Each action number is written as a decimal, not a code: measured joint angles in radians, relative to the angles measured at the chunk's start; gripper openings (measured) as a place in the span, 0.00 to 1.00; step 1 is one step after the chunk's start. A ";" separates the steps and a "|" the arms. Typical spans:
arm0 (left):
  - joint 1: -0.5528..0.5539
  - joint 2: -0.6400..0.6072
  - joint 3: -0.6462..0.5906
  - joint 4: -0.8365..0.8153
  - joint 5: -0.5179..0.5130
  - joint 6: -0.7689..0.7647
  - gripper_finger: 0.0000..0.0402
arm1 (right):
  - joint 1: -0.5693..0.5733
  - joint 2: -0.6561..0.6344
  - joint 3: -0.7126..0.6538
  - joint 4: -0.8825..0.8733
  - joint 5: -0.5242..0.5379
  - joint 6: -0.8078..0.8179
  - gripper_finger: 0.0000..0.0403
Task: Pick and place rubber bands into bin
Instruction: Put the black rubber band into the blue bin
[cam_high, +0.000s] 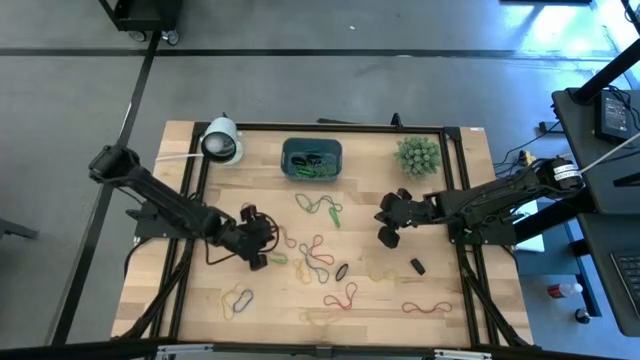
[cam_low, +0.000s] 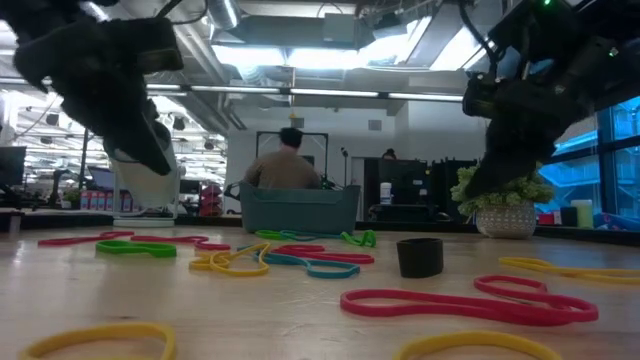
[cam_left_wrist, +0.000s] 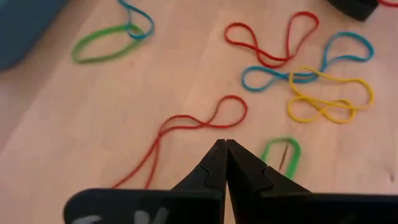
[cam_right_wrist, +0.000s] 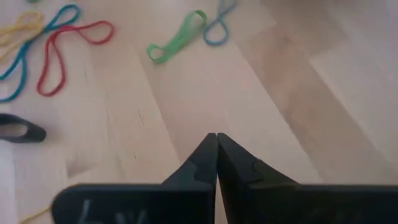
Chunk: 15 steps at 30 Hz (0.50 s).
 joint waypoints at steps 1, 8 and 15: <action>-0.002 0.000 -0.015 0.030 0.002 0.000 0.00 | 0.010 0.000 0.016 -0.053 -0.002 0.034 0.01; -0.002 0.000 -0.035 0.024 0.046 0.003 0.00 | 0.184 0.000 0.195 -0.546 -0.014 0.381 0.01; -0.002 0.000 -0.035 0.025 0.047 0.003 0.01 | 0.399 0.000 0.280 -0.695 -0.070 0.732 0.00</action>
